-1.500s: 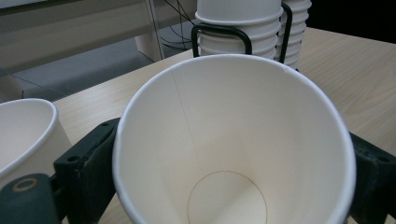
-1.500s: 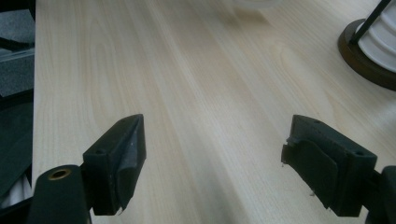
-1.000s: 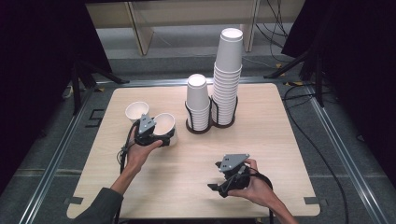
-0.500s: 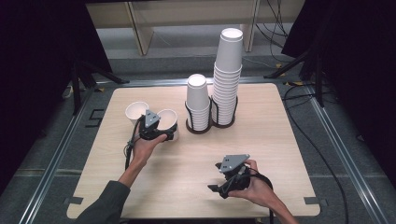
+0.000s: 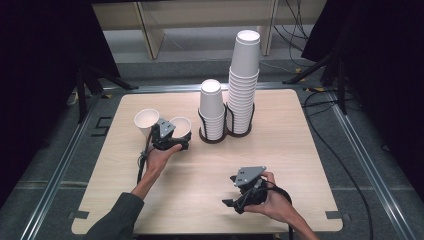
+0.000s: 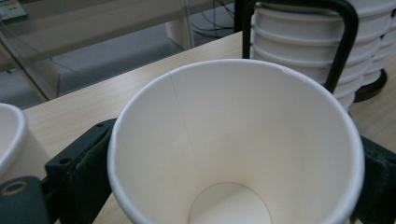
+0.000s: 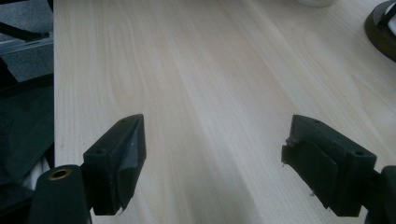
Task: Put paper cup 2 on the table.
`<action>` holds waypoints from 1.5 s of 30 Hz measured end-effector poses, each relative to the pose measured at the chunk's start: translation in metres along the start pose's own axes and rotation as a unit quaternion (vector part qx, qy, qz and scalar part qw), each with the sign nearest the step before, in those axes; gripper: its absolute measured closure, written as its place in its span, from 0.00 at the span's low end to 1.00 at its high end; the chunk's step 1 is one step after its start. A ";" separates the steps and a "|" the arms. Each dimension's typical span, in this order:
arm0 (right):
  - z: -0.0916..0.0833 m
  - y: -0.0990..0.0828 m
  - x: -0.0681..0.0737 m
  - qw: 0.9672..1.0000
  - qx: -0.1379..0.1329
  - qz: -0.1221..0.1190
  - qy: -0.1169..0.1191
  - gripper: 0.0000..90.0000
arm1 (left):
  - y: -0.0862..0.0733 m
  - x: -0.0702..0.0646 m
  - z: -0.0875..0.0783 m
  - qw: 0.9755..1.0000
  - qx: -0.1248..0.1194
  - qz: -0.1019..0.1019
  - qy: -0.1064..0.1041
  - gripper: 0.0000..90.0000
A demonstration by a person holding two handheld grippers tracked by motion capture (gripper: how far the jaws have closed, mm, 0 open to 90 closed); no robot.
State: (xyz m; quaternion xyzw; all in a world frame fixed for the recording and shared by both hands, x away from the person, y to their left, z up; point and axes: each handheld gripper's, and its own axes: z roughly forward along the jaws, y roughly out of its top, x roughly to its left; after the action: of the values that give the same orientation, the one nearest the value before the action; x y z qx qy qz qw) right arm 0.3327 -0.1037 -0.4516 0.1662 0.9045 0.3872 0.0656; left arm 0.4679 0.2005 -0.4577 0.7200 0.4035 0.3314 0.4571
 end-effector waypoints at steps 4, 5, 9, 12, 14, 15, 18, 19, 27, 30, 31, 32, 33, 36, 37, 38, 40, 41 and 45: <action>0.001 0.000 -0.001 1.000 -0.005 -0.010 0.004 0.23 | -0.002 0.000 -0.001 1.000 -0.003 0.006 0.006 0.06; 0.001 0.000 -0.001 1.000 -0.006 -0.012 0.004 0.23 | -0.003 -0.001 -0.001 1.000 -0.005 0.010 0.006 0.05; 0.000 0.000 0.000 1.000 -0.005 -0.013 0.004 0.23 | -0.012 0.000 -0.003 1.000 0.011 0.017 0.002 0.08; -0.002 0.000 0.000 1.000 -0.010 -0.019 0.003 0.23 | -0.020 0.001 -0.004 1.000 0.017 0.006 -0.002 0.12; -0.002 0.000 0.000 1.000 -0.010 -0.012 0.005 0.23 | -0.021 0.001 -0.006 1.000 0.020 0.010 -0.005 0.14; -0.003 0.000 0.000 1.000 -0.010 -0.012 0.006 0.23 | -0.022 0.001 -0.008 1.000 0.019 0.007 -0.008 0.14; -0.002 0.000 0.001 1.000 -0.007 -0.012 0.008 0.23 | -0.026 0.003 -0.012 1.000 0.024 -0.003 -0.015 0.15; -0.002 0.000 0.001 1.000 -0.006 -0.014 0.009 0.23 | -0.027 0.004 -0.012 1.000 0.025 -0.005 -0.016 0.16; -0.003 0.000 0.002 1.000 -0.008 -0.018 0.011 0.23 | -0.037 0.011 -0.022 0.999 0.040 -0.007 -0.012 0.16; -0.003 0.000 0.002 1.000 -0.007 -0.018 0.011 0.23 | -0.040 0.014 -0.028 0.999 0.040 -0.017 -0.013 0.16; -0.003 0.000 0.002 1.000 -0.007 -0.018 0.011 0.23 | -0.040 0.015 -0.031 0.999 0.042 -0.020 -0.010 0.16; -0.003 0.000 0.002 1.000 -0.008 -0.017 0.011 0.23 | -0.041 0.015 -0.034 0.999 0.041 -0.017 -0.012 0.16; -0.003 0.000 0.002 1.000 -0.009 -0.016 0.009 0.23 | -0.042 0.017 -0.036 0.999 0.040 -0.012 -0.016 0.16; -0.004 -0.001 -0.001 1.000 -0.014 -0.008 0.005 0.23 | -0.043 0.018 -0.045 0.999 0.043 -0.023 -0.017 0.16; -0.004 -0.001 -0.002 1.000 -0.016 -0.004 0.004 0.23 | -0.044 0.018 -0.048 0.999 0.041 -0.022 -0.015 0.16; -0.005 -0.001 -0.003 1.000 -0.017 -0.004 0.001 0.23 | -0.044 0.018 -0.052 0.999 0.040 -0.021 -0.015 0.16; -0.004 -0.003 -0.005 1.000 -0.020 0.001 0.001 0.23 | -0.043 0.017 -0.057 0.999 0.040 -0.021 -0.013 0.16; -0.004 -0.003 -0.005 1.000 -0.019 0.006 -0.001 0.23 | -0.043 0.017 -0.059 0.999 0.038 -0.021 -0.016 0.16; -0.004 -0.006 -0.008 1.000 -0.024 0.012 -0.005 0.22 | -0.043 0.013 -0.072 0.999 0.026 -0.022 -0.023 0.16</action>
State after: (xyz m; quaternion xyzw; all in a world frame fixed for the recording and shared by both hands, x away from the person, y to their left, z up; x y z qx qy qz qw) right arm 0.3382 -0.1128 -0.4534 0.1777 0.8924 0.4089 0.0695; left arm 0.4011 0.2505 -0.4698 0.7299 0.4173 0.2939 0.4547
